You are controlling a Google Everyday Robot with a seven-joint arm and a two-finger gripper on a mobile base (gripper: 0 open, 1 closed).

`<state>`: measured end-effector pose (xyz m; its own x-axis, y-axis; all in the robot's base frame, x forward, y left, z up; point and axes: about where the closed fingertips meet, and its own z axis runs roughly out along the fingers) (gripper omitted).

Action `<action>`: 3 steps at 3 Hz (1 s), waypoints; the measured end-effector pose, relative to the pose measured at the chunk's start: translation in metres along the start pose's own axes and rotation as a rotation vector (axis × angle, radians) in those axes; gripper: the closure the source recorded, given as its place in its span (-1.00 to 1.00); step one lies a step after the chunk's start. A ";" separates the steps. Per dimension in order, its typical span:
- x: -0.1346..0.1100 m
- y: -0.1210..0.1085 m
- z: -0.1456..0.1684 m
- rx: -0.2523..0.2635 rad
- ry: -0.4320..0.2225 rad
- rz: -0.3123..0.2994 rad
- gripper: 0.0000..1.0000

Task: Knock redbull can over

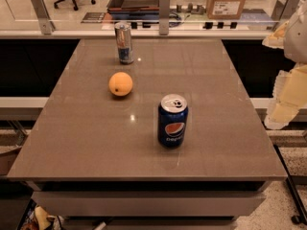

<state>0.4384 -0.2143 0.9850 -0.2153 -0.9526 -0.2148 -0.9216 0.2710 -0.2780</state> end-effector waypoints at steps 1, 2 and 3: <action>-0.003 -0.003 -0.001 0.013 -0.010 0.002 -1.00; -0.014 -0.014 0.003 0.033 -0.047 0.007 -1.00; -0.024 -0.026 0.013 0.056 -0.131 0.058 -1.00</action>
Offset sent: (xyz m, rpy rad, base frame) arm 0.0402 0.0221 0.0021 0.0869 -0.0715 0.0027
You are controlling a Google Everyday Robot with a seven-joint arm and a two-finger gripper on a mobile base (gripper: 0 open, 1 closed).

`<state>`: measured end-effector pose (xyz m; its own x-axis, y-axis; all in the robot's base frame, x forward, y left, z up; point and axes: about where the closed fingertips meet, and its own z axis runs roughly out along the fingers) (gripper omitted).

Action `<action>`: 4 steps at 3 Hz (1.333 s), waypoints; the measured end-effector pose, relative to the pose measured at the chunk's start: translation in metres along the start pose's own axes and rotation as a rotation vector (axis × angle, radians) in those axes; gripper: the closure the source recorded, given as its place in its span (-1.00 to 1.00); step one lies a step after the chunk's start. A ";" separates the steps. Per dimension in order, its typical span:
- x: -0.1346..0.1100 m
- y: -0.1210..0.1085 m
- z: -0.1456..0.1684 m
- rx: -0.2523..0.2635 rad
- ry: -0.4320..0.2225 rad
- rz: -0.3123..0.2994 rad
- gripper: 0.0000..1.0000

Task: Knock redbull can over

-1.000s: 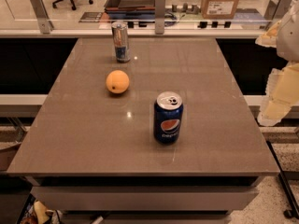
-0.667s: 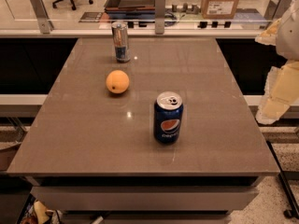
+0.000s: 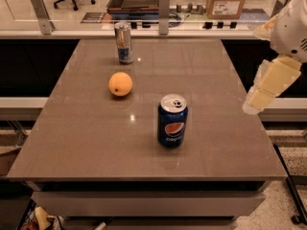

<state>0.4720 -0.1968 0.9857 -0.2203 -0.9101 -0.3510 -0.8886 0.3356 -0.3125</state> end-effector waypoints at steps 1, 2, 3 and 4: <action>-0.008 -0.009 0.017 0.032 -0.108 0.079 -1.00; -0.013 -0.017 0.037 0.077 -0.236 0.186 -1.00; -0.024 -0.036 0.051 0.150 -0.354 0.242 -1.00; -0.040 -0.066 0.059 0.228 -0.462 0.270 -1.00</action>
Offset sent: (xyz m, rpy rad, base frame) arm 0.0789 0.0150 -0.0237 0.4898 -0.2788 -0.2376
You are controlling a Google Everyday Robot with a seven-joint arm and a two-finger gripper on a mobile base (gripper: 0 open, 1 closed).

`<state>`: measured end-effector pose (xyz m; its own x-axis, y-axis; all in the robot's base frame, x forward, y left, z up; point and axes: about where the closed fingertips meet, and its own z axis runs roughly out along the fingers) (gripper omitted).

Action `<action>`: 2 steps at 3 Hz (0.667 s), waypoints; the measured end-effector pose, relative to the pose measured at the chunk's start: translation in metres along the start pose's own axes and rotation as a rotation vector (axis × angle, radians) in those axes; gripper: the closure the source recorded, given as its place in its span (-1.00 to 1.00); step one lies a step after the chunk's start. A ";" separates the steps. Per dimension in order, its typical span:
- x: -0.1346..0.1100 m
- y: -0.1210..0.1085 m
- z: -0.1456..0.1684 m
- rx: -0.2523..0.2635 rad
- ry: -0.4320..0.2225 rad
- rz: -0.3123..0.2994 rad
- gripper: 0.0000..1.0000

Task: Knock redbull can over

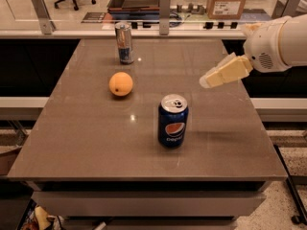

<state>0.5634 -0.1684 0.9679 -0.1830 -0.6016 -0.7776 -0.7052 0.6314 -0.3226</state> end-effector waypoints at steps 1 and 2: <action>-0.020 -0.011 0.025 0.009 -0.066 -0.004 -1.00; -0.020 -0.011 0.025 0.008 -0.066 -0.004 -1.00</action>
Offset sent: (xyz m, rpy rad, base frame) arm 0.0228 0.0137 0.0042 0.0350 -0.0400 0.0134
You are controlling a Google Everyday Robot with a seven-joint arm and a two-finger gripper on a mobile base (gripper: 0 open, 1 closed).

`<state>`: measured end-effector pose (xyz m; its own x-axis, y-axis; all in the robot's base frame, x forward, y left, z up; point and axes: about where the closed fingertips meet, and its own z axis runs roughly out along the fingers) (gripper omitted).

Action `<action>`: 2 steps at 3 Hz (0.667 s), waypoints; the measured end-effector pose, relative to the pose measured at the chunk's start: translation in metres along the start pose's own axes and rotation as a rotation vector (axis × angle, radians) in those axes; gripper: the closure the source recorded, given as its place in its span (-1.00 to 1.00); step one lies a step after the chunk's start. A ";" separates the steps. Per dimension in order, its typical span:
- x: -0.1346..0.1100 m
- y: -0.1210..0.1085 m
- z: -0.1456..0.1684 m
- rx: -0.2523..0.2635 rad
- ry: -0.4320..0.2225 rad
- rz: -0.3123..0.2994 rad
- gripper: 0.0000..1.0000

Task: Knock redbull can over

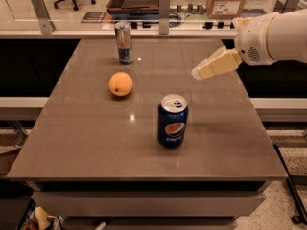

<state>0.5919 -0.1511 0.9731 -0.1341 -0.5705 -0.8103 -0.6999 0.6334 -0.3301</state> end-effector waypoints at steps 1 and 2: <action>-0.012 0.004 0.017 0.008 -0.022 0.026 -1.00; -0.029 0.018 0.047 0.010 -0.055 0.047 -1.00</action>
Offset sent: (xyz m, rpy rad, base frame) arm 0.0445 0.0929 -0.0126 0.1239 -0.0329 -0.0243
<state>0.6160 -0.0985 0.9684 -0.1279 -0.5105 -0.8503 -0.6866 0.6642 -0.2955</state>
